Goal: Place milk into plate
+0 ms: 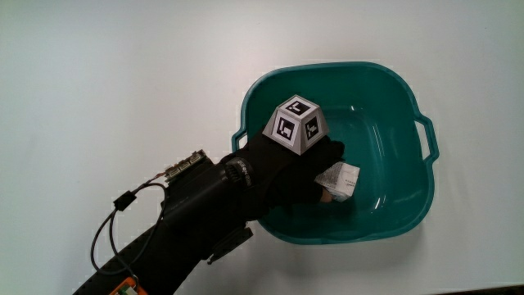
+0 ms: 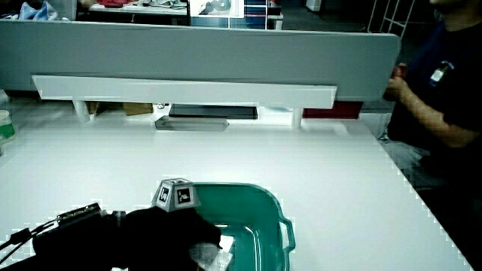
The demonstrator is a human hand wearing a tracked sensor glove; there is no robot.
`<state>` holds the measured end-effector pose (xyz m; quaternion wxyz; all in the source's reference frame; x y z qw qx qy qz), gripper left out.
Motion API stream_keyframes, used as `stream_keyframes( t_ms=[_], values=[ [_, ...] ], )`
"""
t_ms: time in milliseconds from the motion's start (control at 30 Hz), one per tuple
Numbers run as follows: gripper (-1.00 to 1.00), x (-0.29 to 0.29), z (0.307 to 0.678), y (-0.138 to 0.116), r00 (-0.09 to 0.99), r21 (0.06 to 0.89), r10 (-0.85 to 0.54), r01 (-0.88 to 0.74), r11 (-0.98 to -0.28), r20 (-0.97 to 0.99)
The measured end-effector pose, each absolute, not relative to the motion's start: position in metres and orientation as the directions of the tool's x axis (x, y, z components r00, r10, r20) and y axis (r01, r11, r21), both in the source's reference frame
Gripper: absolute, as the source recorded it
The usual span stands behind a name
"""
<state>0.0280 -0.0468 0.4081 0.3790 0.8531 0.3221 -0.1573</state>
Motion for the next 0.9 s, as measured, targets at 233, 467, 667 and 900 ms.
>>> stream_keyframes(
  t_ms=[233, 467, 667, 900],
  values=[
    [-0.68, 0.005, 0.398, -0.054, 0.684, 0.427, 0.447, 0.719, -0.548, -0.577],
    [-1.00, -0.023, 0.352, -0.046, 0.723, 0.496, 0.358, 0.676, -0.545, -0.591],
    [-1.00, -0.046, 0.341, -0.029, 0.777, 0.612, 0.283, 0.621, -0.491, -0.562],
    [-1.00, -0.076, 0.295, -0.016, 0.758, 0.549, 0.347, 0.644, -0.533, -0.553]
  ],
)
